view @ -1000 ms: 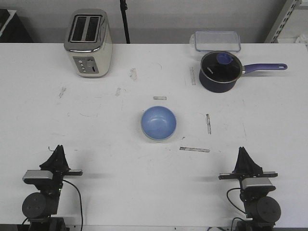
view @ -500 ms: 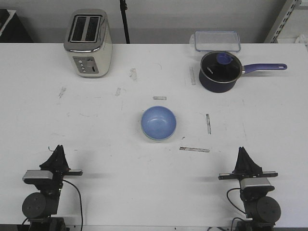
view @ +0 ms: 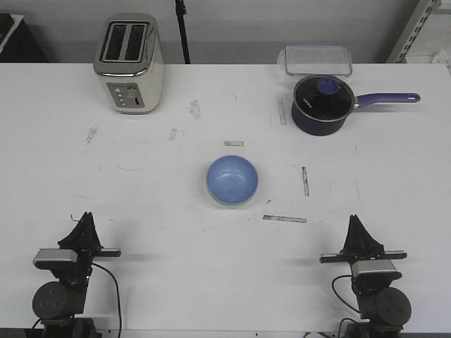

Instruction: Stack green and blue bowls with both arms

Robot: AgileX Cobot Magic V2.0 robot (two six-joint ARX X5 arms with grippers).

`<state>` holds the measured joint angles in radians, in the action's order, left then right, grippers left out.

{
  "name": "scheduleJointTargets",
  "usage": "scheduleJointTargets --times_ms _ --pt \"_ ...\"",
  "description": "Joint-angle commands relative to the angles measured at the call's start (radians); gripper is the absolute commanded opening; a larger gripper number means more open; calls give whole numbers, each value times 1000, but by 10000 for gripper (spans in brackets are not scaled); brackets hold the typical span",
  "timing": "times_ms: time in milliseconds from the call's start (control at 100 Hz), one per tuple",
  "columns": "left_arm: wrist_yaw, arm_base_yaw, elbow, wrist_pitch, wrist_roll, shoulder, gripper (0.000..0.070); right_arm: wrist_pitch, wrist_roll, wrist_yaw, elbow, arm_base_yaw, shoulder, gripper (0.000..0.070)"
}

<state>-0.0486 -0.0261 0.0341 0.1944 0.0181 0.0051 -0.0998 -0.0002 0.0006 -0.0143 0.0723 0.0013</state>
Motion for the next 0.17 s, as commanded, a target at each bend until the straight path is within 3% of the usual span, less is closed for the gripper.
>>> scheduleJointTargets --times_ms 0,160 --pt "1 2 -22 15 9 -2 2 -12 -7 0 2 2 0 11" --pt "1 2 -22 15 9 -2 2 -12 -7 -1 2 2 0 11"
